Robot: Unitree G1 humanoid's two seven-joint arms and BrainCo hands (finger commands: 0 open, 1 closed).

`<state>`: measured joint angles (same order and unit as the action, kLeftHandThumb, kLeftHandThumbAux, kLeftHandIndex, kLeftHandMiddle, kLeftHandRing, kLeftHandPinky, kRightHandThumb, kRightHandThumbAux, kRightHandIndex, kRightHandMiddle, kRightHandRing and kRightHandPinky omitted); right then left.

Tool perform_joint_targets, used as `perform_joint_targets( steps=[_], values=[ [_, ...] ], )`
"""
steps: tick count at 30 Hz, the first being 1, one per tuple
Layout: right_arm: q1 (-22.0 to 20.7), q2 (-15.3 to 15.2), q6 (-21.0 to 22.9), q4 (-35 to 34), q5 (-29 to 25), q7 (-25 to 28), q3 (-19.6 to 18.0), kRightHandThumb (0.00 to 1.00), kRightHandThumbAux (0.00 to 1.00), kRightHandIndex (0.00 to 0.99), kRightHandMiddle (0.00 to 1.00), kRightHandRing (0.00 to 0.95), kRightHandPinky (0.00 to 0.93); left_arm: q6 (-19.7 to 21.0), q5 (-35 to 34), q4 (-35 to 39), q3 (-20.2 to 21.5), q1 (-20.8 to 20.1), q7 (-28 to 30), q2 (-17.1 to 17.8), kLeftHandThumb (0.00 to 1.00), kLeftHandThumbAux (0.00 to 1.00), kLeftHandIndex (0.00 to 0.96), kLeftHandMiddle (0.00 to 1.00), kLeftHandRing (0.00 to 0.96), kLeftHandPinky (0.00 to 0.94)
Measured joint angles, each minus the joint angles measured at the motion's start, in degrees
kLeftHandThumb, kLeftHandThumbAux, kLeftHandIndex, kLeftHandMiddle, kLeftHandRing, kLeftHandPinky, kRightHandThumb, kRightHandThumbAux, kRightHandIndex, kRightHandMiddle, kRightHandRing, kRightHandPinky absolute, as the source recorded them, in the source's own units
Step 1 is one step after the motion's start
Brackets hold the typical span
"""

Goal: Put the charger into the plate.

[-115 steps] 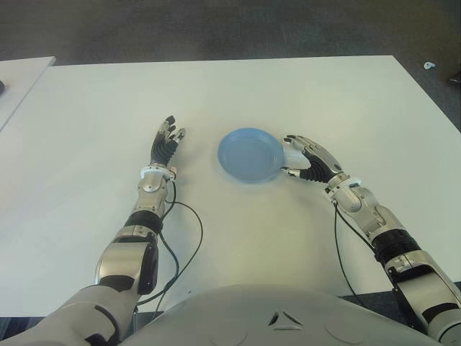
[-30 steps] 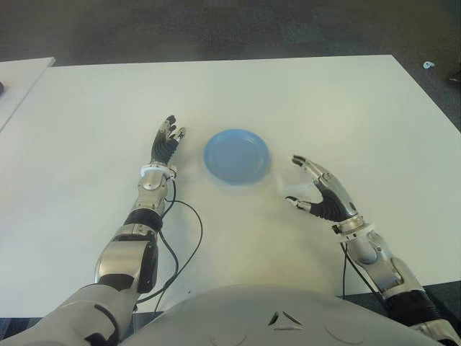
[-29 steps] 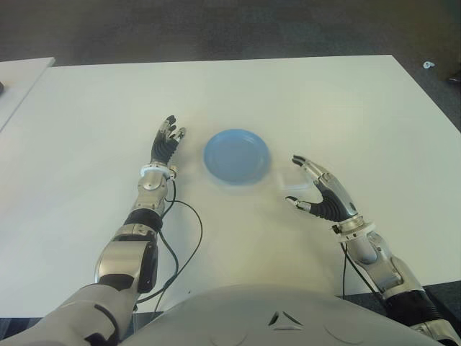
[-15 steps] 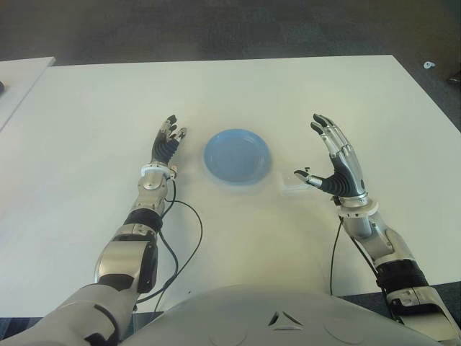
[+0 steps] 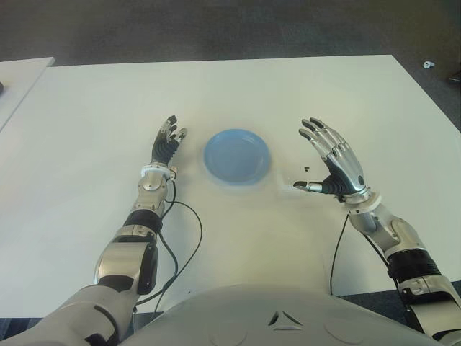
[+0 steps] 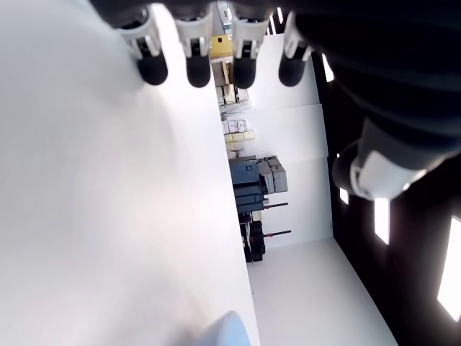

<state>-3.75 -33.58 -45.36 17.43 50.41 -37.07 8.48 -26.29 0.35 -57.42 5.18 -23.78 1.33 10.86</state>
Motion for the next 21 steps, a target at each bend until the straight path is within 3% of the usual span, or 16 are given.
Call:
perform_joint_targets(
  steps=[6, 21],
  values=[
    [-0.03, -0.91, 1.65, -1.24, 0.07, 2.48, 0.58, 0.303, 0.212, 0.000, 0.000, 0.000, 0.000, 0.39, 0.33, 0.70, -0.02, 0.20, 0.00, 0.00, 0.000, 0.534, 0.000, 0.034, 0.015, 0.001],
    [-1.74, -1.52, 2.67, 1.71, 0.27, 2.42, 2.71, 0.272, 0.230, 0.000, 0.000, 0.000, 0.000, 1.31, 0.62, 1.43, -0.06, 0.36, 0.00, 0.00, 0.000, 0.533, 0.000, 0.036, 0.014, 0.001]
  ],
)
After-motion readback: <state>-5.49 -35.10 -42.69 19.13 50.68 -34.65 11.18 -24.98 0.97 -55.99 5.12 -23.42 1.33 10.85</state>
